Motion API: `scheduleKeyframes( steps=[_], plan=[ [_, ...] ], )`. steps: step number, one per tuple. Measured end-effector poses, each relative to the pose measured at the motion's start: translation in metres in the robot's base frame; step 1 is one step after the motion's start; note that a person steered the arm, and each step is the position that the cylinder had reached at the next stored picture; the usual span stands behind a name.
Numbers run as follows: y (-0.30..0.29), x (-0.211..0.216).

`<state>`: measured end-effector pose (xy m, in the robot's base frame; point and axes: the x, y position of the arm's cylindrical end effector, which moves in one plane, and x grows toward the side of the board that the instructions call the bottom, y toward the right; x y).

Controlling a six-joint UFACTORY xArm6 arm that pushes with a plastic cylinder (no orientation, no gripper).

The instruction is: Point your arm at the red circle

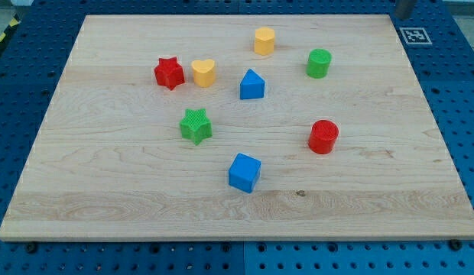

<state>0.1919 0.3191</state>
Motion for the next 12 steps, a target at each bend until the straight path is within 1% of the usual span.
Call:
scheduleKeyframes(
  steps=[1,2,5,7,9,11,12],
  plan=[
    [0.0,0.0],
    [0.026,0.003],
    [0.026,0.014],
    [0.026,0.077],
    [0.026,0.088],
    [0.003,0.099],
    [0.003,0.1]
  ],
)
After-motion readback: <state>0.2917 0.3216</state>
